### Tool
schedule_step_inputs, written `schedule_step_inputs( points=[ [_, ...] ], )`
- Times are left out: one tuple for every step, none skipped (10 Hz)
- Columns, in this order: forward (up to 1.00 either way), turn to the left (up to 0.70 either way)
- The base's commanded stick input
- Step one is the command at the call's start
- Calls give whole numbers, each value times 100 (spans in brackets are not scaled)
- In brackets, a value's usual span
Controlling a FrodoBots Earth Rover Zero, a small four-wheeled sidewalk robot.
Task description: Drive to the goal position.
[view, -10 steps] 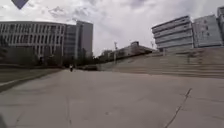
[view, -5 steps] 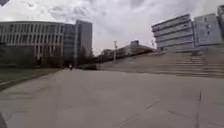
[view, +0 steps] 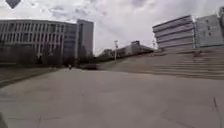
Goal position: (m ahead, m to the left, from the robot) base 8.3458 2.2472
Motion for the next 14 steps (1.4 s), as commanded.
schedule_step_inputs(
  points=[
    [70, 17],
    [70, 34],
    [70, 34],
    [70, 34],
    [70, 31],
    [70, 22],
    [70, -1],
    [70, -1],
    [70, -1],
    [70, -1],
    [70, -1],
    [70, -1],
    [70, -1],
    [70, -1]
  ],
)
